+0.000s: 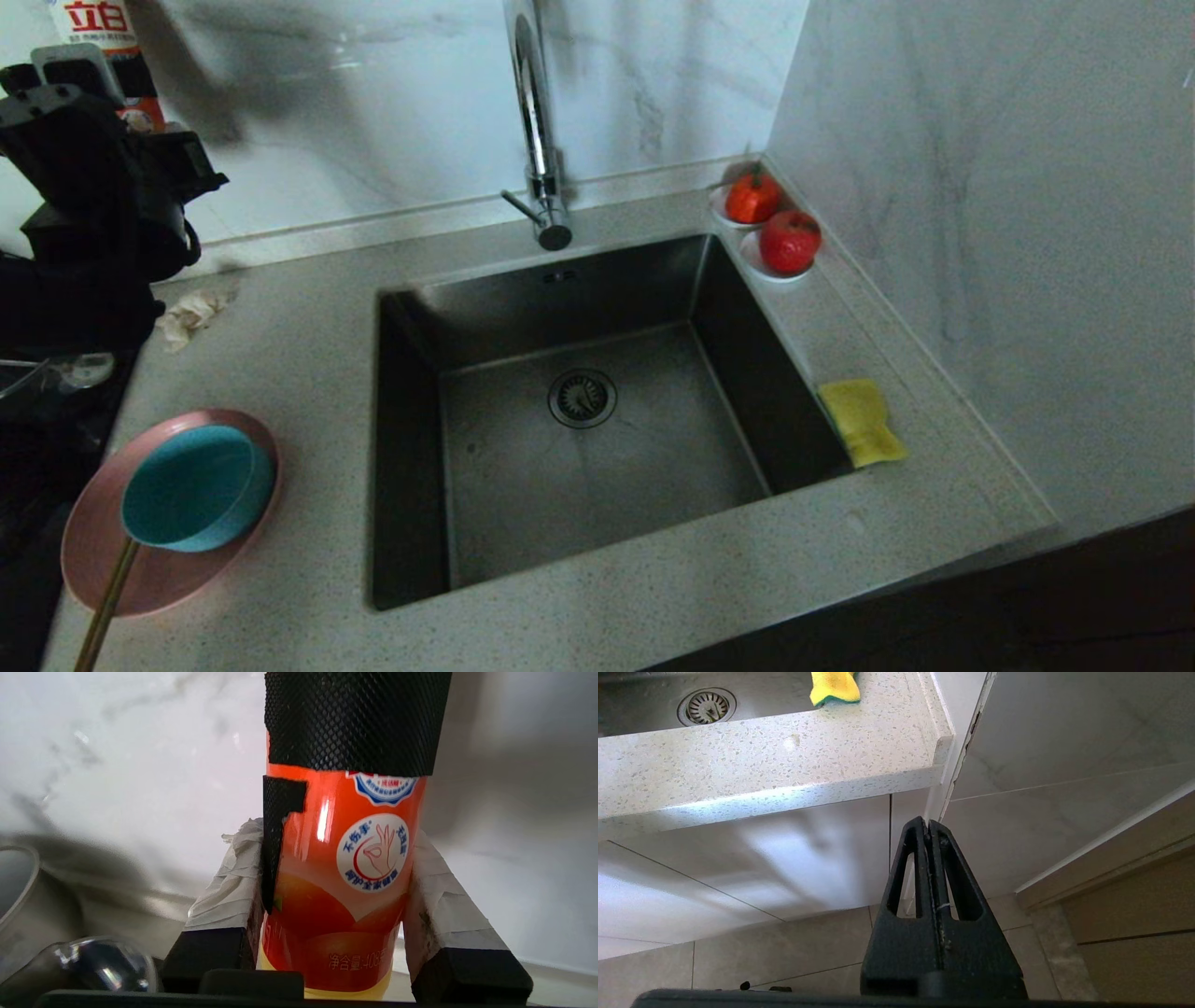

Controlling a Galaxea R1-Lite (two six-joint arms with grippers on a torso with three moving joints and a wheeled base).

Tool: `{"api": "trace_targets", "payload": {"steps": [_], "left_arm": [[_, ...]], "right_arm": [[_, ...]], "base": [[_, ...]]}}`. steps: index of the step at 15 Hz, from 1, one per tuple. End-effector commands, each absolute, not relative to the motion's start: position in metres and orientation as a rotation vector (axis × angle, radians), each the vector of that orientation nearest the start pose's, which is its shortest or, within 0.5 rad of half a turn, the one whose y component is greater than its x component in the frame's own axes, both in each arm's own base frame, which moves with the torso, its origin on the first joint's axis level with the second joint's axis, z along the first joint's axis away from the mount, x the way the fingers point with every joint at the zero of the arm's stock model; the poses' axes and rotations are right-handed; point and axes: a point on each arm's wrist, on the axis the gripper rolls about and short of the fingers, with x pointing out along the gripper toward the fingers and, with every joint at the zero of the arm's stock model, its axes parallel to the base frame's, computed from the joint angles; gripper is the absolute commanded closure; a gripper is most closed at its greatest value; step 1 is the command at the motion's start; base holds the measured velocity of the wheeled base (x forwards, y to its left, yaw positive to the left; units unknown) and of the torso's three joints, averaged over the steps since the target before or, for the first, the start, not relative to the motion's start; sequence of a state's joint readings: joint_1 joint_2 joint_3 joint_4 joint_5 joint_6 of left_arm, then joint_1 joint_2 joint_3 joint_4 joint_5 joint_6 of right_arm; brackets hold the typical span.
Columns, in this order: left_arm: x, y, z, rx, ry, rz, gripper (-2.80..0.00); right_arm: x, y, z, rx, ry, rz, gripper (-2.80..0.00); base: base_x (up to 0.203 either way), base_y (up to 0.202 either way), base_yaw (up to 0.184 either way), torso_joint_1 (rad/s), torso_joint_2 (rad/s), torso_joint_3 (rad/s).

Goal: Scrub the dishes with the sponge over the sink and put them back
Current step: Place the dish soap on the table

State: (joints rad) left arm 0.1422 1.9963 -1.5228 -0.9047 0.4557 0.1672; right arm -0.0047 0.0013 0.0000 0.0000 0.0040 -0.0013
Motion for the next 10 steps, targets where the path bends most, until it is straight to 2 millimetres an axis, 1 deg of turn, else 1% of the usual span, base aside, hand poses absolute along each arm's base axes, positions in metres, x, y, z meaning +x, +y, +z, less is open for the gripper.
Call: {"api": "trace_targets", "payload": {"steps": [1, 4, 7, 10], "left_arm": [[0.408, 0.072, 0.291, 0.096, -0.350, 0.634, 0.00], [0.410, 0.072, 0.288, 0.089, -0.343, 0.635, 0.00], [0.417, 0.073, 0.278, 0.084, -0.321, 0.645, 0.00], [0.426, 0.075, 0.273, 0.069, -0.326, 0.696, 0.00]], "right_arm": [[-0.023, 0.000, 0.076, -0.002, 0.002, 0.000, 0.00], [-0.023, 0.000, 0.076, -0.002, 0.002, 0.000, 0.00], [-0.023, 0.000, 0.076, -0.002, 0.002, 0.000, 0.00], [-0.023, 0.000, 0.076, -0.002, 0.002, 0.000, 0.00]], "base": [[0.000, 0.000, 0.000, 0.000, 0.00, 0.000], [0.000, 0.000, 0.000, 0.000, 0.00, 0.000], [0.000, 0.000, 0.000, 0.000, 0.00, 0.000], [0.000, 0.000, 0.000, 0.000, 0.00, 0.000]]}}
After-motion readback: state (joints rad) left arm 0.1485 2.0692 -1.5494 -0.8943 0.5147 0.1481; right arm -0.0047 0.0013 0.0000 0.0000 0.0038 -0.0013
